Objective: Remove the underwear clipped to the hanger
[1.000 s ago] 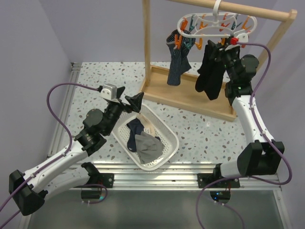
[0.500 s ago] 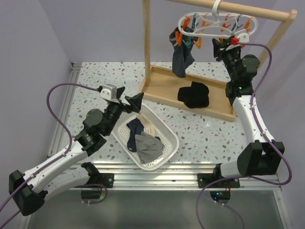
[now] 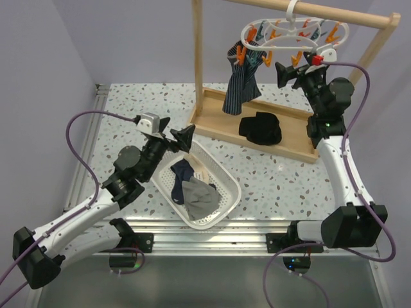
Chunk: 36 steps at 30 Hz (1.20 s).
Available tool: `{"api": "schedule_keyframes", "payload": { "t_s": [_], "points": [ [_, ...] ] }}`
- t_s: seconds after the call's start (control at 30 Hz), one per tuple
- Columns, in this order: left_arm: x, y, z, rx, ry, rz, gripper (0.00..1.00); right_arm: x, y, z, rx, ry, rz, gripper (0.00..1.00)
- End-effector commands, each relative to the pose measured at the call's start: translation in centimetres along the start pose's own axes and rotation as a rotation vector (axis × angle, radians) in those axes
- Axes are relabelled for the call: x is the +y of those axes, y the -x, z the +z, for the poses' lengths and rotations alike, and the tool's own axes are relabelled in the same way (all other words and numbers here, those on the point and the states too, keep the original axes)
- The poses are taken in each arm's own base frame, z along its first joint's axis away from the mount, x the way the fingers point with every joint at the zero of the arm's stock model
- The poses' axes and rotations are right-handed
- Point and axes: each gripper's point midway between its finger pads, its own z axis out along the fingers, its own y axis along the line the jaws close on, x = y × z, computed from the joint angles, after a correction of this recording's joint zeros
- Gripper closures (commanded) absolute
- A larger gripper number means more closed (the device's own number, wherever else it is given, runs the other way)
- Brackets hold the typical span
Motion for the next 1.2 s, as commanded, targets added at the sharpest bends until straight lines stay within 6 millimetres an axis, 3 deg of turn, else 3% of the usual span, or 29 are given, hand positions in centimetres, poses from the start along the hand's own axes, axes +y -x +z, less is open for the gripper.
{"api": "schedule_keyframes", "payload": {
  "t_s": [0.0,0.2,0.4,0.47,0.63,0.7,0.77,0.9,1.03,1.13,1.17],
  "points": [
    [-0.8,1.3,0.6,-0.038,-0.032,-0.028,0.00,0.9,1.6,-2.0,0.000,0.027,-0.023,0.01],
    [-1.7,-0.2,1.4,0.006,-0.070,-0.035,0.00,2.0,0.6,-4.7,0.092,0.047,-0.020,0.01],
    [-2.0,-2.0,1.5,0.066,-0.083,-0.057,0.00,4.2,-2.4,-9.1,0.236,0.129,-0.048,0.01],
    [-1.9,-2.3,1.3,0.084,-0.073,-0.064,0.00,4.9,-3.8,-10.3,0.294,0.159,-0.054,0.01],
    [-0.4,-4.0,0.6,0.163,0.011,-0.080,0.00,5.4,-10.2,-12.8,0.528,0.162,0.004,0.01],
    [0.1,-4.8,0.2,0.199,0.036,-0.076,0.00,5.6,-12.6,-13.3,0.617,0.153,0.057,0.02],
    [0.3,-5.4,-0.1,0.228,0.048,-0.079,0.00,5.9,-13.5,-13.0,0.651,0.168,0.095,0.01],
    [0.5,-6.0,-0.7,0.259,0.062,-0.100,0.00,8.0,-16.9,-12.9,0.772,0.229,0.220,0.01],
    [0.6,-6.0,-1.4,0.273,0.073,-0.133,0.00,9.9,-22.4,-11.7,0.936,0.190,0.216,0.02],
    [0.9,-5.9,-2.2,0.277,0.089,-0.154,0.00,10.5,-23.6,-9.9,0.962,0.129,0.276,0.05],
    [1.2,-6.1,-2.6,0.287,0.103,-0.156,0.00,10.5,-24.8,-9.3,0.988,0.075,0.320,0.05]
  ]
}}
